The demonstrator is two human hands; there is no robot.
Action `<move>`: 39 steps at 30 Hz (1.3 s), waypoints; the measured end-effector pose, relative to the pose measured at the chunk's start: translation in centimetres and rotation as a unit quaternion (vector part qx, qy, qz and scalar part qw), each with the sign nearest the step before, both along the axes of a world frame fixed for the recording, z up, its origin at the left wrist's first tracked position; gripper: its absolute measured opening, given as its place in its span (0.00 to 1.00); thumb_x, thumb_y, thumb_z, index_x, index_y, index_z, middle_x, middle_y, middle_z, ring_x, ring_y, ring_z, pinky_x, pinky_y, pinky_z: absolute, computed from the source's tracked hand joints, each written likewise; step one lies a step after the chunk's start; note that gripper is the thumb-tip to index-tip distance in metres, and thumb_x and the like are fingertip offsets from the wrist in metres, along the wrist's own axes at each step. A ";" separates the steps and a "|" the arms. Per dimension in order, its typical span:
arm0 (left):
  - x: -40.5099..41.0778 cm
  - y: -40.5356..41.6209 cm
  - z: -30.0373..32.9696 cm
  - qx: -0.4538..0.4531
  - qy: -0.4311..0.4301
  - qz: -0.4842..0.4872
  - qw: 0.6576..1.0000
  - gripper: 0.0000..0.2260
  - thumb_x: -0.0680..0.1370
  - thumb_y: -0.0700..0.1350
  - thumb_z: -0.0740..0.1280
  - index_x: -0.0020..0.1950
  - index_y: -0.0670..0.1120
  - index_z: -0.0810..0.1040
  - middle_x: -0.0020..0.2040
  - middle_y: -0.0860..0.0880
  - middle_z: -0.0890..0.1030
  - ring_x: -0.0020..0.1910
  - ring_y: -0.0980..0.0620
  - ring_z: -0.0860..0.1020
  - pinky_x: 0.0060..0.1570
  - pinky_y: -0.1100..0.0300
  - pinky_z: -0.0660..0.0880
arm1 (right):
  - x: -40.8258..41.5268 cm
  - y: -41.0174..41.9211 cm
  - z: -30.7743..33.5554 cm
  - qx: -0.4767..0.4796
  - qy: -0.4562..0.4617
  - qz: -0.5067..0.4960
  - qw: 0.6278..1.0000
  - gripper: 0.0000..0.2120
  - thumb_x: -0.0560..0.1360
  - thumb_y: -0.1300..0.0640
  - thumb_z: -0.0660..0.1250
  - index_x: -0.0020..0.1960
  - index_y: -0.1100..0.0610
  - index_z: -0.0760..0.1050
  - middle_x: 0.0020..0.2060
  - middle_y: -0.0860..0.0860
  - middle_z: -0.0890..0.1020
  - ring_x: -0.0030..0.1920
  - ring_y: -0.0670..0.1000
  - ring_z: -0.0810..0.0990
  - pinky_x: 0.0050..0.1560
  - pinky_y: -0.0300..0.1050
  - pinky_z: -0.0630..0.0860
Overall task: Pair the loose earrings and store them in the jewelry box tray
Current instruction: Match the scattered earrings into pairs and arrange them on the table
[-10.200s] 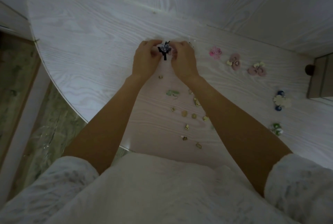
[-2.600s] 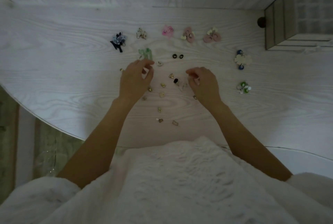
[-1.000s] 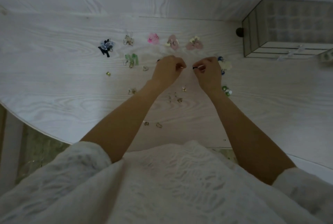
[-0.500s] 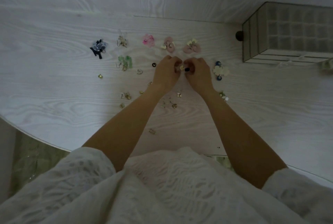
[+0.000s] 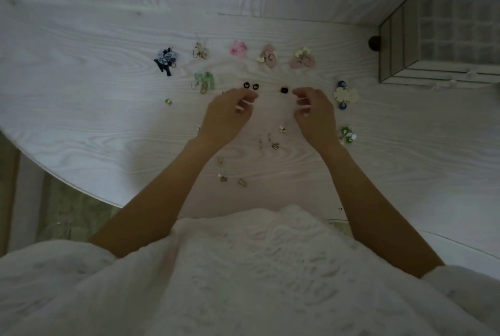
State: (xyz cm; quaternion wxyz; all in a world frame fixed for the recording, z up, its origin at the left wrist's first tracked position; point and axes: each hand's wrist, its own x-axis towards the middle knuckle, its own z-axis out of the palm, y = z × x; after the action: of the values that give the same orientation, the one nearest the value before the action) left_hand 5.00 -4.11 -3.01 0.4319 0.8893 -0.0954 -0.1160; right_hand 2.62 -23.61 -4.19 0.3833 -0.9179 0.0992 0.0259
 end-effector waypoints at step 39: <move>-6.4 2.3 -2.8 0.175 -0.156 -0.141 0.962 0.06 0.71 0.41 0.70 0.48 0.45 0.78 0.39 0.48 0.82 0.39 0.46 0.78 0.36 0.63 0.66 | -4.6 5.1 -1.6 -0.171 -0.003 0.201 0.965 0.08 0.75 0.57 0.66 0.52 0.56 0.80 0.50 0.55 0.78 0.51 0.56 0.72 0.51 0.44 0.67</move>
State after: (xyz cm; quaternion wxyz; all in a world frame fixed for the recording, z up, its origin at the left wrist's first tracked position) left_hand -1.36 -1.81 -5.82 0.2290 0.9356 -0.2638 -0.0506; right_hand -1.99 -18.50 -5.76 0.2075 -0.9711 -0.0851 0.0821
